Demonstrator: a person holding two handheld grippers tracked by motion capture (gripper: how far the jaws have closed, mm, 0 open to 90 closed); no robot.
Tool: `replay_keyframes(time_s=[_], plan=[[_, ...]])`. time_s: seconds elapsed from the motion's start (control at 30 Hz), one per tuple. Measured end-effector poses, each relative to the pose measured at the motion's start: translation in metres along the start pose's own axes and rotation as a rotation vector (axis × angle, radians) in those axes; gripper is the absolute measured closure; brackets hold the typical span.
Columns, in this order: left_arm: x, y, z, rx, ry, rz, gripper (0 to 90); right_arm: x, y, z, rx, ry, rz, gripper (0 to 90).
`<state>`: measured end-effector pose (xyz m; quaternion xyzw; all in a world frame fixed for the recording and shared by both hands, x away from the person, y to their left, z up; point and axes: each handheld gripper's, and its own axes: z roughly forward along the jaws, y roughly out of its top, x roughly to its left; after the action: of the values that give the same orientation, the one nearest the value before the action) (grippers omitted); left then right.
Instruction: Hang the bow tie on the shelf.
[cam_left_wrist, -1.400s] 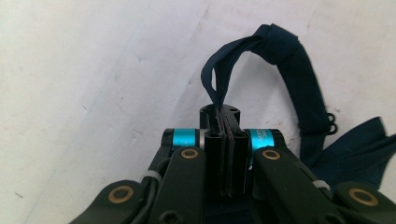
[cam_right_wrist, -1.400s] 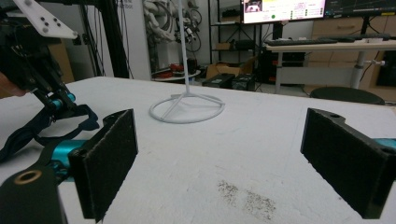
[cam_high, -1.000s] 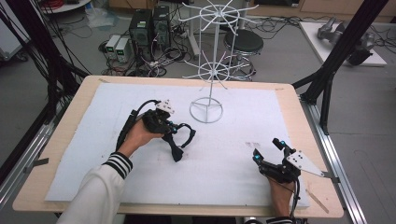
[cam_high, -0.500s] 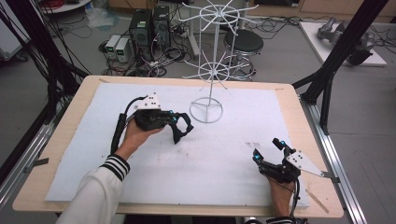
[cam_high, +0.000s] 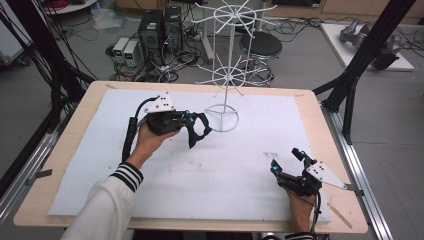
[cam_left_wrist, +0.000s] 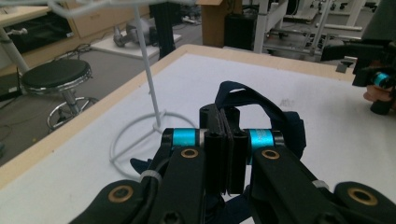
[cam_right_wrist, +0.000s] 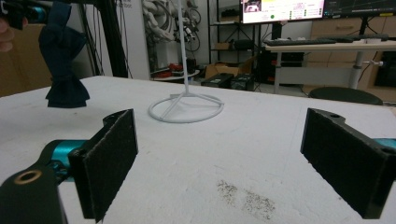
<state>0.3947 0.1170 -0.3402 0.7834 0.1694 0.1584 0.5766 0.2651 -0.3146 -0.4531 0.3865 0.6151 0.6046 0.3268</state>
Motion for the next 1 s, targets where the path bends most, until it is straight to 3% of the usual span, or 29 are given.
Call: replay_keyframes(time_s=[0.43, 0.7, 1.0], plan=[[0.001, 0.03, 0.007, -0.061, 0.02, 0.0, 88.5, 0.0, 0.0, 0.0, 0.002, 0.004, 0.003, 10.1], [0.004, 0.041, 0.013, -0.097, 0.045, -0.014, 88.5, -0.001, 0.0, 0.0, -0.001, 0.004, 0.009, 10.1], [0.007, 0.047, 0.019, -0.101, 0.069, -0.012, 88.5, -0.001, 0.0, 0.0, 0.0, 0.006, 0.008, 10.1]])
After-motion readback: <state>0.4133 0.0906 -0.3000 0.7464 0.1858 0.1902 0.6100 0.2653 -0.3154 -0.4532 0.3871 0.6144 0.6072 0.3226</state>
